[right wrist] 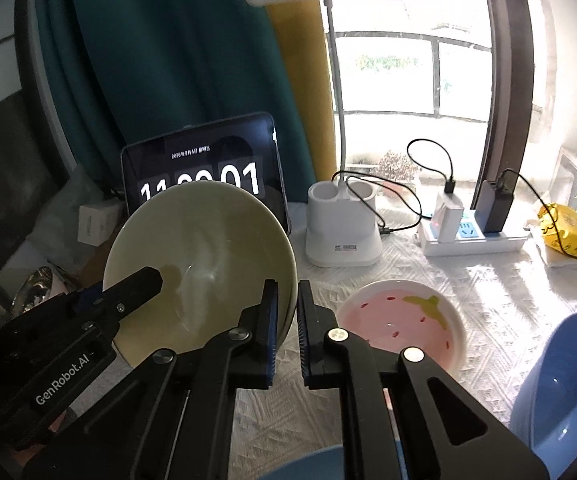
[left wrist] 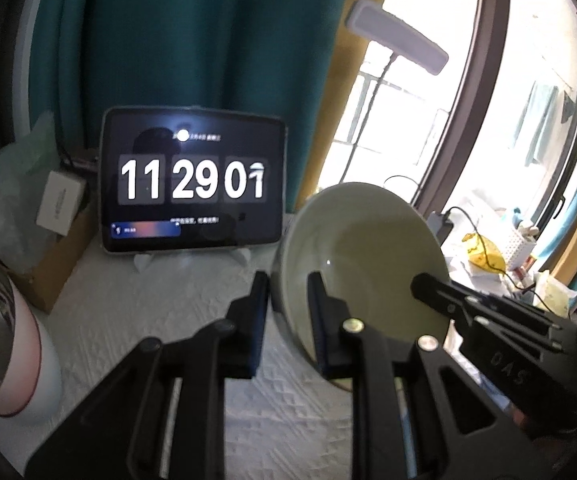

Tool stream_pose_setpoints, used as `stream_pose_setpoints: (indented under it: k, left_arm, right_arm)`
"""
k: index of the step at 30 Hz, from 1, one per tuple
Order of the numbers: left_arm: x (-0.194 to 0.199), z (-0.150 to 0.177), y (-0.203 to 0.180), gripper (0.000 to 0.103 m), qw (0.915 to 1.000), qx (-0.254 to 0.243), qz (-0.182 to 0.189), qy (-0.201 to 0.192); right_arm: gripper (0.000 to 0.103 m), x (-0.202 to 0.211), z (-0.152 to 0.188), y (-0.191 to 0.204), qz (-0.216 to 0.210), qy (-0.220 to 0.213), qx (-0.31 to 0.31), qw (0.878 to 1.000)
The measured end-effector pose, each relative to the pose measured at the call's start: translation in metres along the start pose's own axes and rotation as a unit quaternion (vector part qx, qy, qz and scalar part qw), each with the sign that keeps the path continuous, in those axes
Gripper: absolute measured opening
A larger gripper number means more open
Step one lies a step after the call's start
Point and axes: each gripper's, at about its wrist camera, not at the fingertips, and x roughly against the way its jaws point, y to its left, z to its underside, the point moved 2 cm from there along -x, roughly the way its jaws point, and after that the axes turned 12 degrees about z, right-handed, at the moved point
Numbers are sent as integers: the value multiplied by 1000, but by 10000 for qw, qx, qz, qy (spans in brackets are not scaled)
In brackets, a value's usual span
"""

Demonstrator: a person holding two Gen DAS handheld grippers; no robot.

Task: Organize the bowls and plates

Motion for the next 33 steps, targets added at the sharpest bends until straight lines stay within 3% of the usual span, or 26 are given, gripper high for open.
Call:
stream_pose_setpoints:
  k: [17, 33]
  left_arm:
    - [14, 3, -57, 20, 9992, -291, 231, -135]
    - [3, 19, -123, 20, 9971, -501, 570, 15]
  right_arm:
    - [10, 49, 3, -38, 196, -353, -213, 9990]
    - [10, 80, 16, -97, 468, -457, -490, 9967]
